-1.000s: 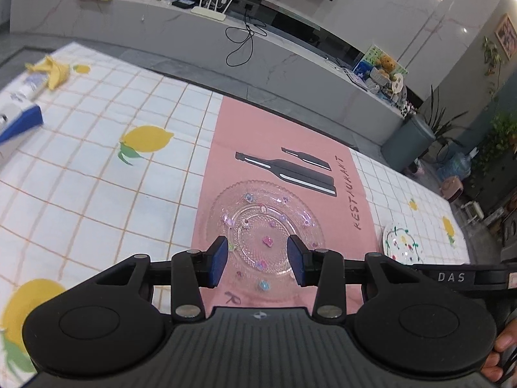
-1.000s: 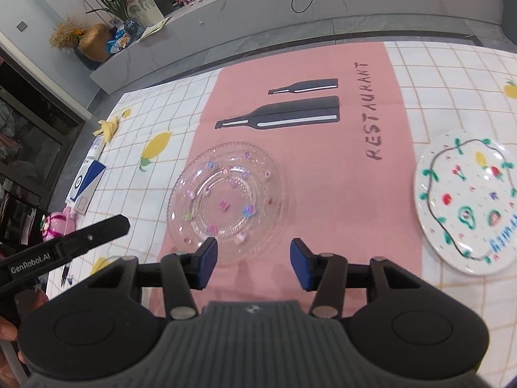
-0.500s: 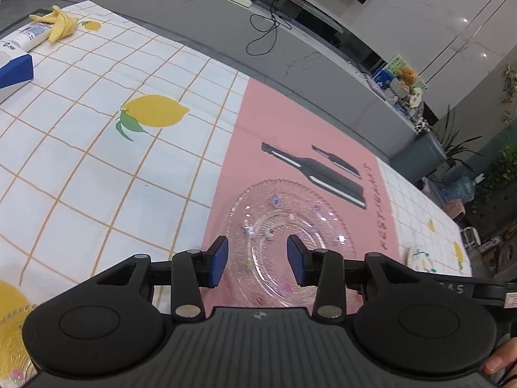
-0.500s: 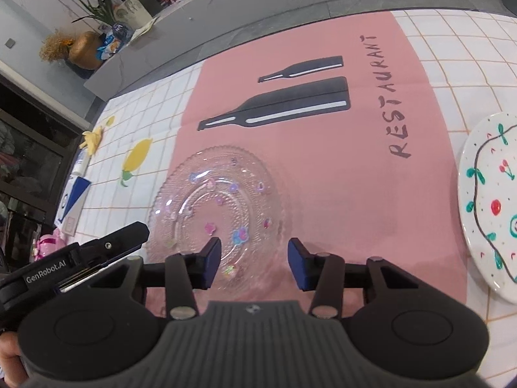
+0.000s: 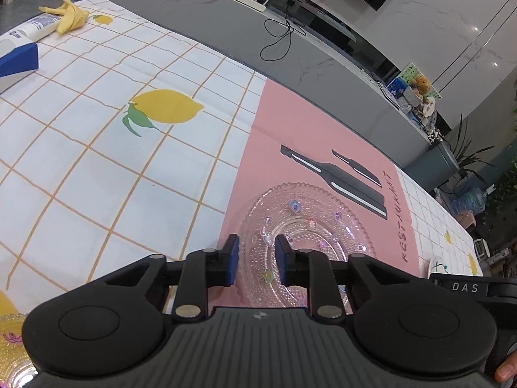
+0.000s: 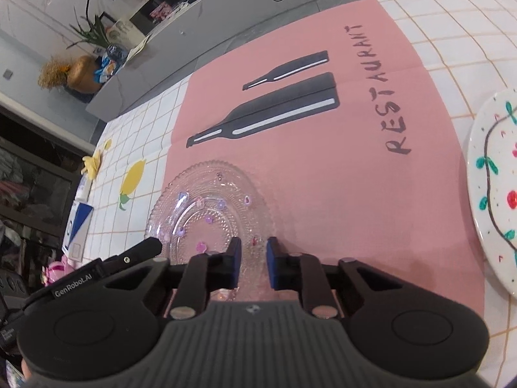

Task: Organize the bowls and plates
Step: 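Move both grippers to the clear flower-dotted glass plate rim and close them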

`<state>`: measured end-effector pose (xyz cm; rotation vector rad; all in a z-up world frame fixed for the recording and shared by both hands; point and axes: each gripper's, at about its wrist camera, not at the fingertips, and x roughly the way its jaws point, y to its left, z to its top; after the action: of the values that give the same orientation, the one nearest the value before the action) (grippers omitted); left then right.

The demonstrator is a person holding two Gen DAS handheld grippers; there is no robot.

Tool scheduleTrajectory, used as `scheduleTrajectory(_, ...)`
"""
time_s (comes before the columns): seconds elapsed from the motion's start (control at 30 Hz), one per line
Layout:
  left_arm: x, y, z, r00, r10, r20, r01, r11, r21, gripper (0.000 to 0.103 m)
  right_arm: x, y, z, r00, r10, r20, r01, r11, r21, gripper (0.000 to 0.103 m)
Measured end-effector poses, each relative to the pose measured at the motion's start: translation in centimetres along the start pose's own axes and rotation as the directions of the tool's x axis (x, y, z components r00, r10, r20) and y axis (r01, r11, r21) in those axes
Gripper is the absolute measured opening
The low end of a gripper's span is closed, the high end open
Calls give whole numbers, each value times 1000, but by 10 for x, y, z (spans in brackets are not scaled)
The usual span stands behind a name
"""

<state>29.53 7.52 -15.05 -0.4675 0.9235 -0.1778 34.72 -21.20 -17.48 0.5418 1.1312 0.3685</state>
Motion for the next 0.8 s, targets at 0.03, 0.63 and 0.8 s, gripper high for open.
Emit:
scheduleTrajectory(0.03, 0, 1, 0, 1000, 3, 2, -3, 1000, -10, 19, 0, -3, 0, 1000, 4, 2, -4, 1000, 15, 8)
scheduleTrajectory(0.63, -78, -36, -3, 991, -95, 93, 99, 994, -47, 17, -75, 12, -22, 995, 12, 103, -24, 993, 114, 8)
scheduleTrajectory(0.8, -116, -63, -10, 981, -149, 127, 153, 988, -22, 17, -121, 14, -39, 985, 57, 160, -77, 989, 124, 8)
